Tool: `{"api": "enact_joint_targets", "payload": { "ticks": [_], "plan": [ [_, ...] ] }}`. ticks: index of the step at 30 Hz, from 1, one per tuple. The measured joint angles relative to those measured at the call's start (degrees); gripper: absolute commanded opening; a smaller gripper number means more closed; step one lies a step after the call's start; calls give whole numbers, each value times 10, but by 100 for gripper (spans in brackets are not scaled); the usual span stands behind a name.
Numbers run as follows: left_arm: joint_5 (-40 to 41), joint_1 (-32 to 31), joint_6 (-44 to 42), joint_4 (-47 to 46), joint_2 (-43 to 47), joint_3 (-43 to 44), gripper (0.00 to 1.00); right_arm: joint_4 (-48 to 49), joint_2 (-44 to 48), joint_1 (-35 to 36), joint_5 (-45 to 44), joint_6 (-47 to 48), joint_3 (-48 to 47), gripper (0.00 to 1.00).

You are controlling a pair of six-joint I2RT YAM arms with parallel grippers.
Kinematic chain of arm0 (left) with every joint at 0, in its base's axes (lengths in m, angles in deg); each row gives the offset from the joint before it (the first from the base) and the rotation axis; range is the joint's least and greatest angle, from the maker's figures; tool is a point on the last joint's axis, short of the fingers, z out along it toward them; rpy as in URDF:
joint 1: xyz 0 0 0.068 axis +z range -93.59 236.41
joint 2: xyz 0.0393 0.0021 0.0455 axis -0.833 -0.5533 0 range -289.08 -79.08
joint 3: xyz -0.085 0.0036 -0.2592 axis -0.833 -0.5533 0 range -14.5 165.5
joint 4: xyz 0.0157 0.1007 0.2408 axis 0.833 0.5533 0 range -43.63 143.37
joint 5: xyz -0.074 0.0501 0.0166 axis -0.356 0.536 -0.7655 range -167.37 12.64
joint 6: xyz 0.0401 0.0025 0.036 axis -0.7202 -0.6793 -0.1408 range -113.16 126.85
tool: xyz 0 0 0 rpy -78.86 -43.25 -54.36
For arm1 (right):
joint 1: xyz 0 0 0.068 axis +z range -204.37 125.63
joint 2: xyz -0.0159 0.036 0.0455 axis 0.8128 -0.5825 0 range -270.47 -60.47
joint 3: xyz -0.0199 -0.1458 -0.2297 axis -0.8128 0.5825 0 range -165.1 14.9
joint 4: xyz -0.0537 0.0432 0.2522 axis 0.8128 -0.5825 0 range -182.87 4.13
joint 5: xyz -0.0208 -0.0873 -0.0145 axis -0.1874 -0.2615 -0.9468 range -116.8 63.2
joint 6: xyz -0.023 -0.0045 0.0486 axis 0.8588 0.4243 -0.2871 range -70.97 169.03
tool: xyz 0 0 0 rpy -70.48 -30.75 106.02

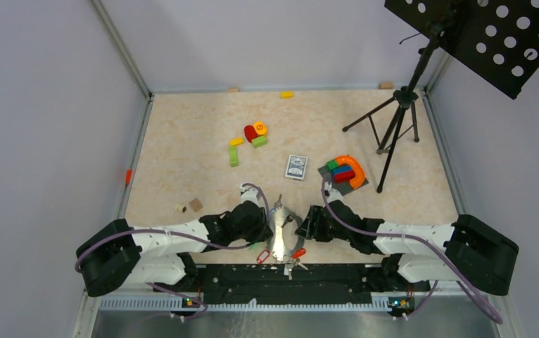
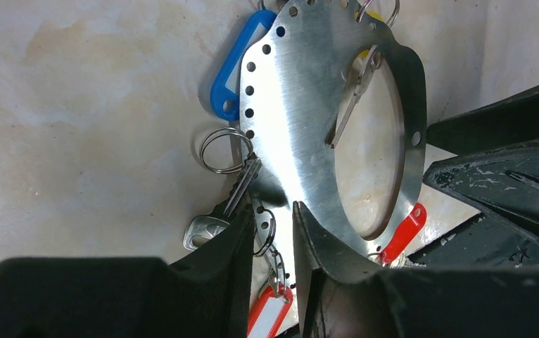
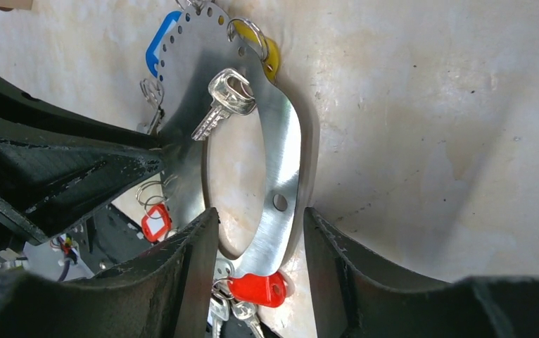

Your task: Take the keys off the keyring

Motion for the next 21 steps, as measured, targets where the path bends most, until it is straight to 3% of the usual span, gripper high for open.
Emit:
{"api": "enact_joint_targets", "payload": {
  "ticks": [7, 21],
  "plan": [
    [-4, 0, 4, -19, -9, -3, 30, 44, -13, -3, 10, -10, 12, 47],
    [2, 0, 8, -76, -43, -3, 29, 103, 41, -11, -6, -9, 82, 28]
  ]
}}
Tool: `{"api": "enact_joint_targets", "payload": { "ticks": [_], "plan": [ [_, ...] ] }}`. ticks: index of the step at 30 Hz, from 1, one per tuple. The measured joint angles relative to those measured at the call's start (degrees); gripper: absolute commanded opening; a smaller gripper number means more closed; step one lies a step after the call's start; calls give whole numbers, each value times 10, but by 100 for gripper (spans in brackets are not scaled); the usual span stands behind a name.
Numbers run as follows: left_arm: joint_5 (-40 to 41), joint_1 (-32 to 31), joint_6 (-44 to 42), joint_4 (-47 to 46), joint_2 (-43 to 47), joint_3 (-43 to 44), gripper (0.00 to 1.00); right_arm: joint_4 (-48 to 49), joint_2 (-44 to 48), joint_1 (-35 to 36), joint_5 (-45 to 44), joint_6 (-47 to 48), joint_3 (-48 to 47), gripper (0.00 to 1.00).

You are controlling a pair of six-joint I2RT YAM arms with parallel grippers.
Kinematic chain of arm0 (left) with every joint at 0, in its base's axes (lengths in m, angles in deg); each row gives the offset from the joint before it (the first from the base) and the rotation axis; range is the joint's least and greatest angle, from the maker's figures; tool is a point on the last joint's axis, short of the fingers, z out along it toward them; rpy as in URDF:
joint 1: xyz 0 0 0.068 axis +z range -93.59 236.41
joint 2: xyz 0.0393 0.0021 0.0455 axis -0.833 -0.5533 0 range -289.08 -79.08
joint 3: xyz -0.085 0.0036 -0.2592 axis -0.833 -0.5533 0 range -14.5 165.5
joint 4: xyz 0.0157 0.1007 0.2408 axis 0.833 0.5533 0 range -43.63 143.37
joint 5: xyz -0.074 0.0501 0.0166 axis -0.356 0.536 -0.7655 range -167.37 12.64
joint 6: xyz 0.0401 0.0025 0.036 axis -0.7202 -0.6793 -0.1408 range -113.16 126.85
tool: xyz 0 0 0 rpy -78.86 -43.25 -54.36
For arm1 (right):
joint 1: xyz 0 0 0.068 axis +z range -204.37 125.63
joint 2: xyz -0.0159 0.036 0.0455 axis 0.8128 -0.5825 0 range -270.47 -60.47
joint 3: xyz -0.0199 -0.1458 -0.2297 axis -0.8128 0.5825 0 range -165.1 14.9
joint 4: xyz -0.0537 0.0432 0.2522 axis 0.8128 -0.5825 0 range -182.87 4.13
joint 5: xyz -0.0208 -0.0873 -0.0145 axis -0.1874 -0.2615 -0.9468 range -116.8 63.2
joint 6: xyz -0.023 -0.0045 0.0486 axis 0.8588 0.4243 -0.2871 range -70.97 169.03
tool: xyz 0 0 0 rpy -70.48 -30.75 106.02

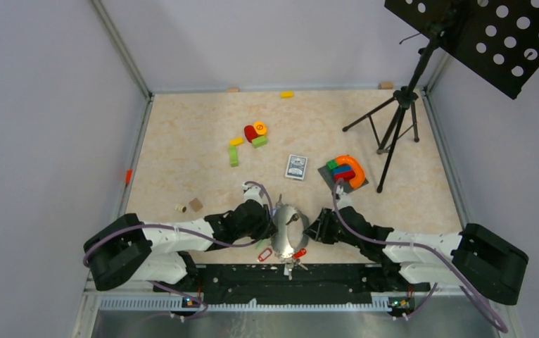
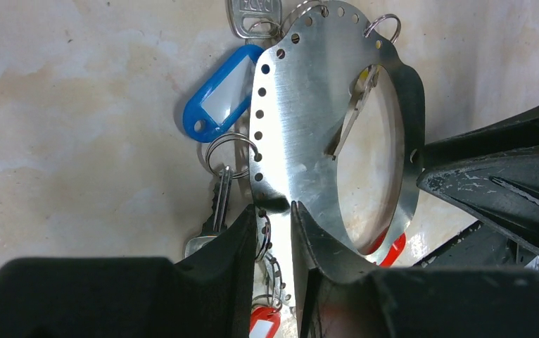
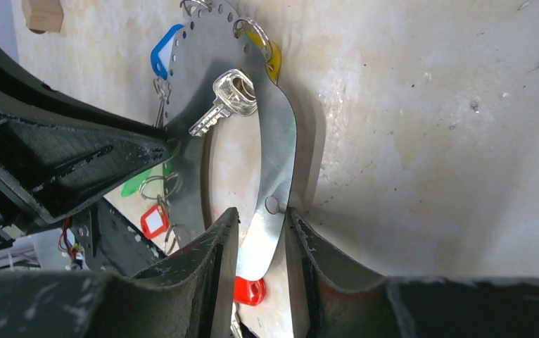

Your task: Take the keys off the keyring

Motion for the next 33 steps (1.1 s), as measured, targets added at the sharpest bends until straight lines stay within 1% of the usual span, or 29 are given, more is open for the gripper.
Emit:
{"api": "enact_joint_targets", "payload": {
  "ticks": [7, 16, 23, 28, 33],
  "plan": [
    [0, 0, 1, -14, -10, 0, 29, 17, 33, 0, -1, 10, 22, 26],
    [0, 0, 1, -23, -14, 0, 29, 63, 33, 0, -2, 10, 46, 23],
    [1, 0, 1, -24, -18, 0, 29, 88, 35, -2, -13, 16, 49, 22],
    [0, 0, 3, -30, -21, 0, 29, 129, 41, -4, -9, 19, 56, 22],
    [-7, -1, 5, -51, -33, 0, 29, 179, 39, -3, 17, 19, 56, 22]
  ]
}}
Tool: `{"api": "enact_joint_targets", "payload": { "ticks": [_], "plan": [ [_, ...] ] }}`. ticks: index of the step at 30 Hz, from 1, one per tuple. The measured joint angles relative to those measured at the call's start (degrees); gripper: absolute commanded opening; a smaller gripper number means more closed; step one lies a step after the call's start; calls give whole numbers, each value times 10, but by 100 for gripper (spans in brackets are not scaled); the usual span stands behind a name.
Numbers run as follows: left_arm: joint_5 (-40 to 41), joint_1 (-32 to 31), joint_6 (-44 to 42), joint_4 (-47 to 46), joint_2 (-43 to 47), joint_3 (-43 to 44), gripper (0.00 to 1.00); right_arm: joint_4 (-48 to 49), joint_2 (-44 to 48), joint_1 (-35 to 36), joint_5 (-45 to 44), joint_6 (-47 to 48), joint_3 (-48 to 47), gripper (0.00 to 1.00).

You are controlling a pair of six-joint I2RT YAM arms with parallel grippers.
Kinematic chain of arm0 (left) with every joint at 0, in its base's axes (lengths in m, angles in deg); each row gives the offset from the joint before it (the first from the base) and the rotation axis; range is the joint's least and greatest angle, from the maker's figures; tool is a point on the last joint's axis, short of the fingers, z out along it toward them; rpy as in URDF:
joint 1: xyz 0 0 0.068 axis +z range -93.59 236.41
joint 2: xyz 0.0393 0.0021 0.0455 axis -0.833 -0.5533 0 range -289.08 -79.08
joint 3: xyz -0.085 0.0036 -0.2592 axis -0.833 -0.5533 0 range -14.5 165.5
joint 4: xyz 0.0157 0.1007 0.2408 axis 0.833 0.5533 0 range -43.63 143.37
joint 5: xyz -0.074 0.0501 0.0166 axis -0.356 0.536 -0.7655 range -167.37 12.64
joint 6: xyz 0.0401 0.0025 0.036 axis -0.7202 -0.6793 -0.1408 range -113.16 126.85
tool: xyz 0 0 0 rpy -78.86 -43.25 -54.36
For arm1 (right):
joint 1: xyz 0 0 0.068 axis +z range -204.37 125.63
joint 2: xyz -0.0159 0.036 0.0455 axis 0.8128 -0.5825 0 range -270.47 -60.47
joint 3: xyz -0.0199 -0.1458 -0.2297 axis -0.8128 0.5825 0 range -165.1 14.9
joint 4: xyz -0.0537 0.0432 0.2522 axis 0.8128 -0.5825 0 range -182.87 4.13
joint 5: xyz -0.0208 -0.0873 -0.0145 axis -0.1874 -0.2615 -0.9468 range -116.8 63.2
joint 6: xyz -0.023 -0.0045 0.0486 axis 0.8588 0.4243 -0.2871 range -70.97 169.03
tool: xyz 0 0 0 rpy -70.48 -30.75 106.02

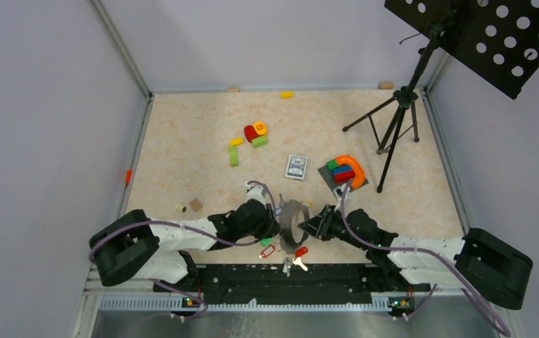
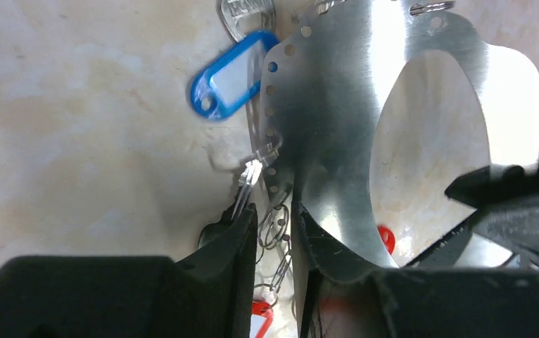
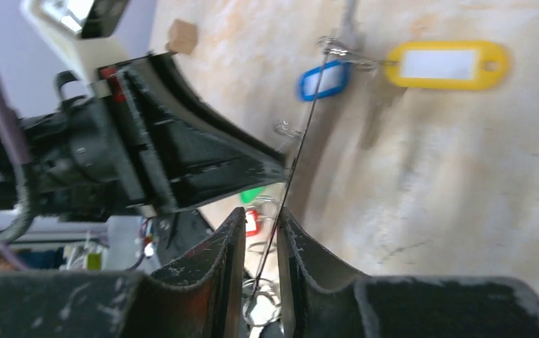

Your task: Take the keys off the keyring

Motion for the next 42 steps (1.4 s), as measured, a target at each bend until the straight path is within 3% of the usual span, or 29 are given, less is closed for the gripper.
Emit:
{"api": "enact_joint_targets", "payload": {
  "ticks": [4, 11, 19, 24, 28, 36, 42],
  "plan": [
    [-15, -4, 2, -18, -8, 0, 29, 35, -8, 3, 33, -1, -1, 22],
    [-21, -5, 2, -19, -8, 0, 29, 42, -26, 3, 50, 2, -17, 2],
    [-16, -7, -2, 48, 32, 4, 40, -120, 16, 3, 26, 71, -76, 0],
    [12, -9, -24, 161, 116, 30, 59, -225, 73, 3, 15, 151, -138, 0],
    [36, -9, -52, 188, 220, 65, 66, -307, 97, 3, 12, 226, -203, 0],
    [65, -9, -129, 163, 388, 52, 68, -437, 128, 3, 34, 370, -323, 0],
    [58, -9, -207, 112, 462, 3, 68, -489, 142, 3, 50, 417, -397, 0]
  ]
}}
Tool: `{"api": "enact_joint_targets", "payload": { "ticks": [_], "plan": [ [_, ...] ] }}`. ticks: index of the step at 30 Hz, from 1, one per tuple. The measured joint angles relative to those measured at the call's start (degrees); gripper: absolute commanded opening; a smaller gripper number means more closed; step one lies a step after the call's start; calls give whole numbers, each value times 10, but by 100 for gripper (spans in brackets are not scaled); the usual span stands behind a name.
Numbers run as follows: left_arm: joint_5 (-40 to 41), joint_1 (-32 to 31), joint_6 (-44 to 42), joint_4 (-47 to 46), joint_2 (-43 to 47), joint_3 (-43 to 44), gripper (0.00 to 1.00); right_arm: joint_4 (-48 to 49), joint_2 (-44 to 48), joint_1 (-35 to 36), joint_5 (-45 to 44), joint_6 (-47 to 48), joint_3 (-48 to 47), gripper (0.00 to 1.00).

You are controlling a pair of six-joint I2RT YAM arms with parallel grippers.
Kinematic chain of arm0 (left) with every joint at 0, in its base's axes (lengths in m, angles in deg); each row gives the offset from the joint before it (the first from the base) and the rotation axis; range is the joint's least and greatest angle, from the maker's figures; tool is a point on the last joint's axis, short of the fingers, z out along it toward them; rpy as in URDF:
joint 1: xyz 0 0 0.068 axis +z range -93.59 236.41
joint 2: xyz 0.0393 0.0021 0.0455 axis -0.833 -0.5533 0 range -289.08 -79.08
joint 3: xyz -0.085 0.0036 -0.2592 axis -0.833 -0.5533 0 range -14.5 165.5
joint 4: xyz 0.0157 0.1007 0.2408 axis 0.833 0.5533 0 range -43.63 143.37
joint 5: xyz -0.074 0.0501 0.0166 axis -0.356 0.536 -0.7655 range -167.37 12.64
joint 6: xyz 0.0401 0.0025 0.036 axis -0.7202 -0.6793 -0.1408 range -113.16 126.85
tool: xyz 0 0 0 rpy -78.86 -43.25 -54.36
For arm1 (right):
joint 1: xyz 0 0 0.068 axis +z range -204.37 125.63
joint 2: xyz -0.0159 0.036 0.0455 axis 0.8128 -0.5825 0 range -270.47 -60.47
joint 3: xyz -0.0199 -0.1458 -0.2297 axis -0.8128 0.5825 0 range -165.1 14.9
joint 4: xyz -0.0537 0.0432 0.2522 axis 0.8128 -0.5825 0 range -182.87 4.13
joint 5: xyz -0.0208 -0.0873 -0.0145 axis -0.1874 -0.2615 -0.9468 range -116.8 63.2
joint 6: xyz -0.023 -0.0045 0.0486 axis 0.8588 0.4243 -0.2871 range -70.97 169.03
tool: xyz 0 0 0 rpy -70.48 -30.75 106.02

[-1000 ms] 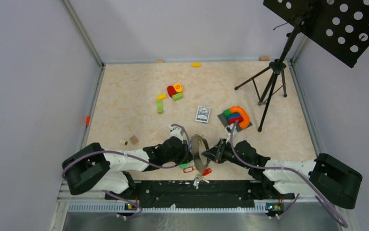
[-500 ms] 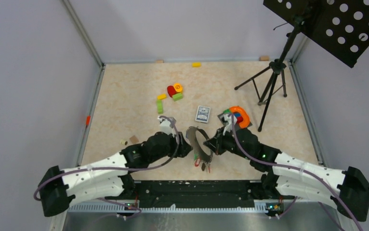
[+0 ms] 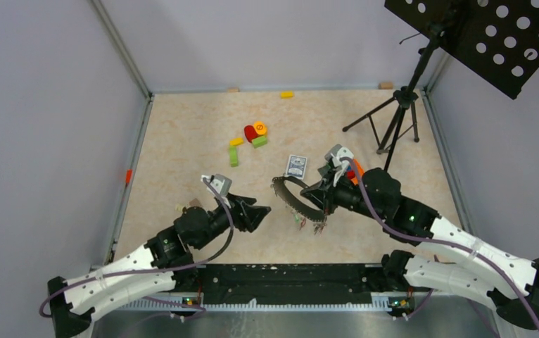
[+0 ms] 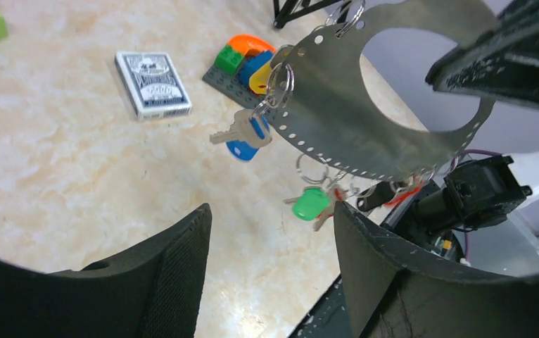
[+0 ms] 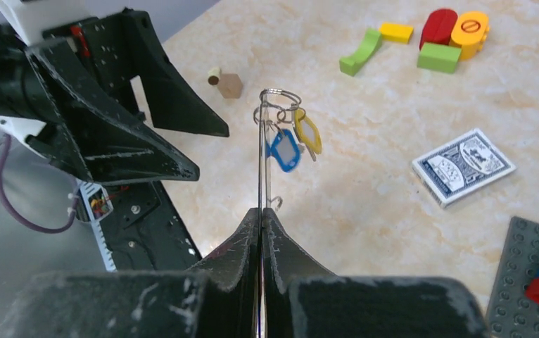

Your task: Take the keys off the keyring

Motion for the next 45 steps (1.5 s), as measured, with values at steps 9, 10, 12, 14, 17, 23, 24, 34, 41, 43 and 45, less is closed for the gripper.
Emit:
{"api": "enact_joint_targets", "payload": {
  "ticks": [9, 10, 12, 14, 17, 23, 24, 34, 41, 43, 45],
  "plan": [
    [-89, 0, -136, -132, 86, -79, 67, -28, -11, 0, 31, -2, -84, 0],
    [-102, 0, -146, -143, 90, -84, 66, -29, -11, 0, 32, -7, -88, 0],
    [-128, 0, -161, -168, 92, -88, 65, -28, -11, 0, 34, -16, -96, 0],
    [-153, 0, -173, -190, 90, -89, 64, -26, -13, 0, 35, -25, -104, 0],
    [-184, 0, -184, -223, 75, -89, 63, -18, -18, 0, 37, -38, -116, 0],
    [-222, 0, -199, -269, 25, -89, 63, -2, -24, 0, 45, -64, -126, 0],
    [-227, 0, -201, -276, 20, -89, 63, 1, -25, 0, 48, -68, -126, 0],
    [-245, 0, -208, -345, -8, -92, 64, 43, -26, 0, 80, -102, -126, 0],
    [-255, 0, -209, -372, -40, -92, 64, 73, -26, 0, 94, -120, -126, 0],
    [-257, 0, -209, -380, -47, -92, 63, 81, -26, 0, 98, -124, -126, 0],
    [-257, 0, -209, -385, -54, -92, 63, 87, -26, 0, 101, -127, -126, 0]
  ]
}}
